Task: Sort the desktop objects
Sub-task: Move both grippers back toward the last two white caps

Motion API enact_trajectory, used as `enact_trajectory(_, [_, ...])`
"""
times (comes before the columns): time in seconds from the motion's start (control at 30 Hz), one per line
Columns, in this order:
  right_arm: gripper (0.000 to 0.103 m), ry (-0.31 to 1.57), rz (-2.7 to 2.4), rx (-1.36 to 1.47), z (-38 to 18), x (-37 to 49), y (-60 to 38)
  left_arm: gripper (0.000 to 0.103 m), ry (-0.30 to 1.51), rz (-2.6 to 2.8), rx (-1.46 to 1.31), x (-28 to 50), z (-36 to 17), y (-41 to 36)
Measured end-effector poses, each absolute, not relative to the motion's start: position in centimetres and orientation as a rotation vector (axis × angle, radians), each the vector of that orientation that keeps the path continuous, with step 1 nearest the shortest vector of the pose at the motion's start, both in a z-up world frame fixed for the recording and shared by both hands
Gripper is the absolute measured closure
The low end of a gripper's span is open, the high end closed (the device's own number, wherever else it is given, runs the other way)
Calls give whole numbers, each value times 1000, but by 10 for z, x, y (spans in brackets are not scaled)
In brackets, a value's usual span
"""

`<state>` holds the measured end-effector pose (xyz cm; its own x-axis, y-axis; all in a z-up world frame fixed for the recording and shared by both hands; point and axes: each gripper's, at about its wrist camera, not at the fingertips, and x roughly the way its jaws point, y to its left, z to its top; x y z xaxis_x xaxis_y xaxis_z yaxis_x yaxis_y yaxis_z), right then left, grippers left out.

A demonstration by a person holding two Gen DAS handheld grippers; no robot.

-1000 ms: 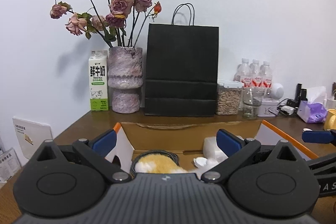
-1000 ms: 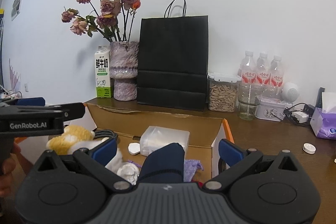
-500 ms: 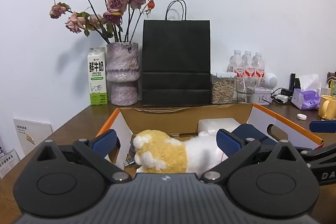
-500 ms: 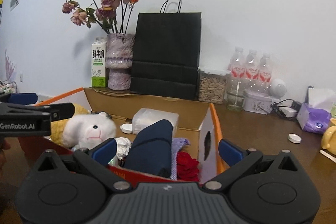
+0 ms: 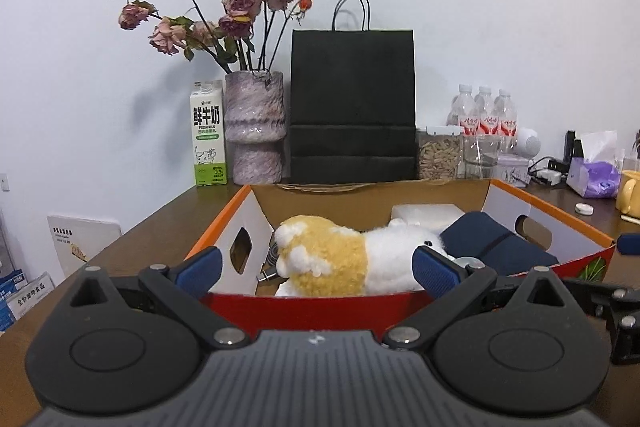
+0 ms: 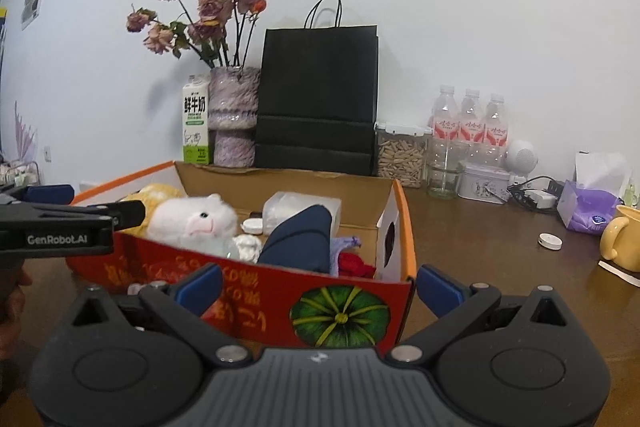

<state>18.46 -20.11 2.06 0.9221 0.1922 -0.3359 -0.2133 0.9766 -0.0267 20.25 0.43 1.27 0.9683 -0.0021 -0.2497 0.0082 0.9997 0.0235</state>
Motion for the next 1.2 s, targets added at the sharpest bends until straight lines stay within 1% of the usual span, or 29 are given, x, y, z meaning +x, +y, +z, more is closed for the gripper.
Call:
enact_trajectory(0.17, [0, 387, 229, -59, 19, 177, -200, 0, 276, -1, 15, 196, 13, 10])
enact_trajectory(0.37, [0, 449, 264, -101, 14, 166, -192, 0, 373, -49, 12, 188, 13, 15])
enact_trajectory(0.57, [0, 525, 288, -121, 9, 169, -178, 0, 434, -61, 25, 182, 8, 24])
enact_trajectory(0.6, [2, 535, 300, -116, 9, 171, -176, 0, 444, -65, 20, 182, 8, 26])
enact_trajectory(0.7, [9, 567, 330, -121, 8, 177, -165, 0, 466, -58, 6, 181, 6, 35])
enact_trajectory(0.77, [11, 585, 324, -134, 6, 182, -157, 0, 477, -49, -6, 180, 4, 42])
enact_trajectory(0.8, [17, 591, 318, -138, 5, 185, -153, 0, 483, -45, -9, 180, 4, 44])
enact_trajectory(0.83, [26, 600, 314, -137, 5, 189, -150, 0, 488, -43, -12, 180, 3, 47])
enact_trajectory(0.9, [34, 625, 314, -125, 5, 196, -145, 0, 497, -39, -18, 181, 2, 51])
enact_trajectory(0.97, [36, 656, 307, -113, 3, 203, -140, 0, 501, -44, -29, 182, 1, 54])
enact_trajectory(1.03, [41, 667, 308, -108, 3, 206, -135, 0, 512, -51, -38, 184, 0, 56])
enact_trajectory(1.1, [41, 674, 302, -101, 3, 207, -131, 0, 520, -59, -43, 186, -1, 56])
enact_trajectory(1.17, [45, 673, 306, -105, 3, 207, -126, 0, 521, -63, -45, 186, -1, 57])
enact_trajectory(1.2, [57, 670, 312, -103, 3, 207, -125, 0, 521, -67, -47, 186, -1, 57])
